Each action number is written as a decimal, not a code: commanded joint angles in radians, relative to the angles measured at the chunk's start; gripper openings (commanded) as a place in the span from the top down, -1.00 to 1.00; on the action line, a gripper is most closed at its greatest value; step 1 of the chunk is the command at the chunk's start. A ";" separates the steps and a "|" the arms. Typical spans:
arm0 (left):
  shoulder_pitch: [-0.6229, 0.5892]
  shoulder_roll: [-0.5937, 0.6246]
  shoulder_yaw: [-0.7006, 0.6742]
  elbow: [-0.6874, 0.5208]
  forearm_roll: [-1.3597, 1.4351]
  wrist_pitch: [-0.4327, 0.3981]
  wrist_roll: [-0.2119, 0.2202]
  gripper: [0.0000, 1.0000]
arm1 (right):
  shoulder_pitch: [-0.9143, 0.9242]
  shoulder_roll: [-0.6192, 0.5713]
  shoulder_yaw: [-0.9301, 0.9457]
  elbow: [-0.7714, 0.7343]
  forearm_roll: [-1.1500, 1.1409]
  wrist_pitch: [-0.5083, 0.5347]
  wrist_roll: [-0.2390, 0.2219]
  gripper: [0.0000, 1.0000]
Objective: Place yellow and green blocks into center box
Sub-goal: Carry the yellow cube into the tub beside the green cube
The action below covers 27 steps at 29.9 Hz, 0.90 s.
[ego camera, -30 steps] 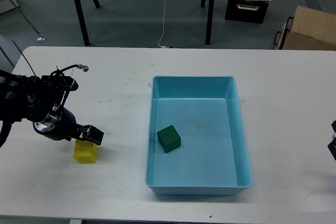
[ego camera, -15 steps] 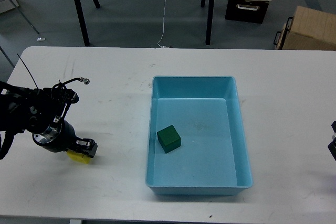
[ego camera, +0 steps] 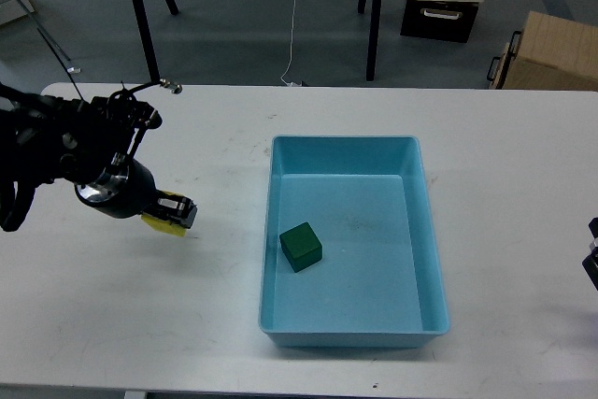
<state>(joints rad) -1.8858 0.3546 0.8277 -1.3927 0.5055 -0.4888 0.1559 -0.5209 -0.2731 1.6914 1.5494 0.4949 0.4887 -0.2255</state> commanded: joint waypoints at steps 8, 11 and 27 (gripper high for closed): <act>-0.113 -0.342 0.001 0.034 -0.093 0.000 -0.073 1.00 | -0.019 0.000 0.016 -0.002 0.001 0.000 0.000 -1.00; -0.066 -0.355 0.001 0.060 -0.094 0.000 -0.085 1.00 | -0.018 0.000 0.014 -0.003 -0.001 0.000 0.000 -1.00; 0.054 -0.355 0.019 0.169 -0.093 0.000 -0.128 -0.12 | -0.025 0.000 0.017 -0.003 0.001 0.000 0.000 -1.00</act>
<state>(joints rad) -1.8341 0.0000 0.8373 -1.2279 0.4125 -0.4886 0.0493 -0.5424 -0.2735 1.7088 1.5462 0.4939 0.4887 -0.2254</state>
